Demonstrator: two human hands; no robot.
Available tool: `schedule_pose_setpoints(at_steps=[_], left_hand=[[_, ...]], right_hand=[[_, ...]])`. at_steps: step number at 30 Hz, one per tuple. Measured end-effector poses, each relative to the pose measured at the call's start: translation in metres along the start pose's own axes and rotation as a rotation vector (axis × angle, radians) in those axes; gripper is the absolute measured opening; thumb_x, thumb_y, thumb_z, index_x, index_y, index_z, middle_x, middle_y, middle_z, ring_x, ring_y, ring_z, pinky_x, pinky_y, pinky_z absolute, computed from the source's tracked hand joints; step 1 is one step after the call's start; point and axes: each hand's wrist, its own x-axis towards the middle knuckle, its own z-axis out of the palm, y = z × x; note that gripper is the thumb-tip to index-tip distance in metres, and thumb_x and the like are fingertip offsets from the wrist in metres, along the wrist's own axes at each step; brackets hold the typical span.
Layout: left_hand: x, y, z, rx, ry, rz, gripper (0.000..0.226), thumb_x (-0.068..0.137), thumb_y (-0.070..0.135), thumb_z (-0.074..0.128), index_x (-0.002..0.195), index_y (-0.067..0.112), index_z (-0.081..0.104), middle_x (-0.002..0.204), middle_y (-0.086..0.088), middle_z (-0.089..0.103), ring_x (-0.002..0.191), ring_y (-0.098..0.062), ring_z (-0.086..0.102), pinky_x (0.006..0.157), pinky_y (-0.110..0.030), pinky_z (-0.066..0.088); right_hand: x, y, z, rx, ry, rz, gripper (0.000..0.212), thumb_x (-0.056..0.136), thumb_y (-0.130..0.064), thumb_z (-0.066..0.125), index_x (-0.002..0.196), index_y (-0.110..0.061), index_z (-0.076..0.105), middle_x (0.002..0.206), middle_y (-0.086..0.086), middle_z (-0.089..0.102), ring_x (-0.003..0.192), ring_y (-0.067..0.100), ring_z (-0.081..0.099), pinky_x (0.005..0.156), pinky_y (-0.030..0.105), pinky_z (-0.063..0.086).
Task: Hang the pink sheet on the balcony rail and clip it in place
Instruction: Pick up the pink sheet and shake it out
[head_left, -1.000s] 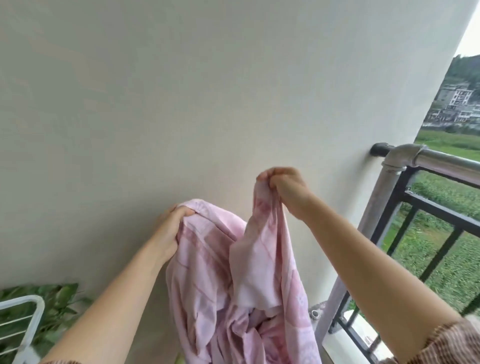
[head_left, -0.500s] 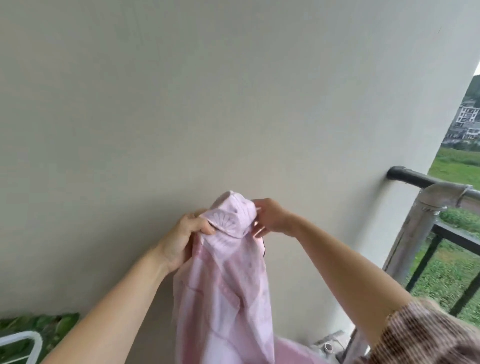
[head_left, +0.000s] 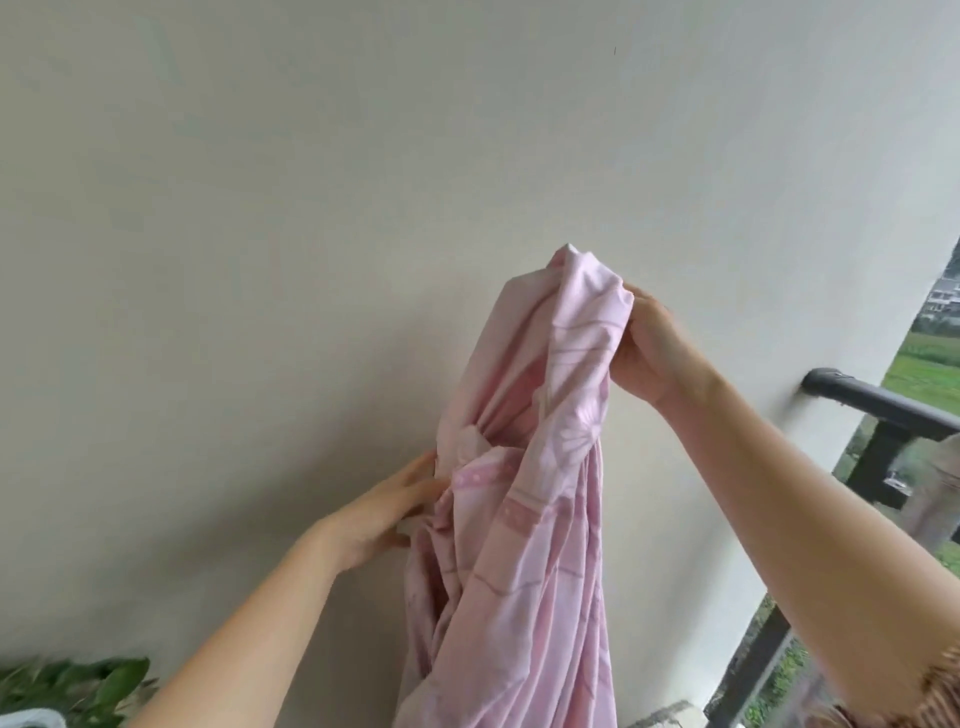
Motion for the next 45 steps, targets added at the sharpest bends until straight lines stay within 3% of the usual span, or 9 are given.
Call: schedule_pose_setpoints(at_steps=[5,9,11,14,19,26,35,42,45], left_hand=[[-0.008,-0.006,0.030,-0.234,-0.116,0.143,0.079,0.062,0.082,0.052,0.135,0.056,0.035,0.131,0.028,0.054,0.125,0.000,0.049,0.102,-0.028,0.043],[0.002,-0.017,0.042,0.283,0.035,0.429,0.076,0.072,0.065,0.067,0.139,0.043,0.040,0.150,0.024,0.031,0.135,0.008,0.030,0.109,-0.026,0.030],[0.004,-0.015,0.041,0.359,0.260,0.435,0.022,0.085,0.045,0.065,0.093,0.025,0.069,0.105,0.015,0.067,0.089,0.010,0.059,0.080,-0.026,0.046],[-0.003,-0.014,0.008,0.129,0.757,0.305,0.049,0.092,0.037,0.057,0.058,0.006,0.039,0.038,0.007,0.041,0.035,-0.003,0.039,0.040,-0.019,0.031],[-0.013,0.038,-0.038,-0.033,1.101,0.357,0.038,0.096,0.041,0.048,0.068,0.017,0.045,0.061,0.001,0.043,0.056,-0.012,0.040,0.050,-0.025,0.038],[-0.054,0.153,-0.087,-0.378,1.153,0.552,0.039,0.090,0.056,0.050,0.105,0.024,0.064,0.099,0.009,0.069,0.090,-0.007,0.069,0.080,-0.029,0.058],[-0.034,0.099,-0.014,0.000,0.760,0.465,0.024,0.097,0.029,0.052,0.076,0.020,0.061,0.082,0.008,0.065,0.082,-0.008,0.060,0.070,-0.017,0.049],[-0.045,0.078,-0.002,-0.223,0.408,0.392,0.031,0.099,0.027,0.045,0.089,0.016,0.072,0.089,0.000,0.073,0.087,-0.015,0.068,0.077,-0.023,0.055],[-0.056,0.065,-0.009,-0.405,0.422,0.382,0.050,0.097,0.033,0.041,0.063,0.020,0.075,0.068,0.004,0.070,0.064,-0.010,0.067,0.062,-0.019,0.055]], right_hand=[[0.003,-0.003,-0.015,-0.043,0.030,-0.002,0.026,0.089,-0.007,0.048,0.111,0.000,0.058,0.087,0.010,0.055,0.078,0.021,0.054,0.070,0.030,0.046],[0.001,-0.002,-0.028,-0.071,0.100,0.017,0.026,0.091,-0.014,0.051,0.114,-0.001,0.054,0.089,0.010,0.054,0.080,0.021,0.055,0.071,0.033,0.047],[-0.003,-0.003,-0.035,-0.095,0.217,-0.014,0.021,0.092,-0.012,0.050,0.109,-0.001,0.056,0.090,0.009,0.057,0.082,0.021,0.057,0.074,0.033,0.050],[-0.013,-0.011,-0.051,-0.070,0.756,-0.084,0.016,0.095,-0.007,0.040,0.093,-0.011,0.055,0.081,0.000,0.056,0.074,0.013,0.055,0.057,0.017,0.049],[-0.031,0.005,-0.065,-0.629,0.953,-0.128,0.023,0.090,-0.009,0.037,0.097,-0.020,0.056,0.074,-0.006,0.055,0.065,0.007,0.051,0.055,0.016,0.043],[-0.058,0.008,-0.087,-0.620,1.244,-0.068,0.030,0.093,-0.015,0.037,0.113,-0.012,0.060,0.074,-0.009,0.053,0.082,0.017,0.052,0.072,0.026,0.048],[-0.081,0.066,-0.058,-0.893,0.316,0.415,0.033,0.059,-0.008,0.066,0.079,0.018,0.063,0.067,0.010,0.056,0.067,0.017,0.050,0.063,0.033,0.042],[-0.116,0.094,-0.027,-0.210,0.174,0.528,0.024,0.075,0.007,0.042,0.063,0.001,0.061,0.064,0.009,0.060,0.059,0.018,0.056,0.054,0.025,0.047],[-0.137,0.118,-0.027,-0.396,0.107,0.665,0.020,0.082,-0.007,0.049,0.065,-0.008,0.060,0.067,0.003,0.057,0.061,0.016,0.050,0.054,0.023,0.040]])
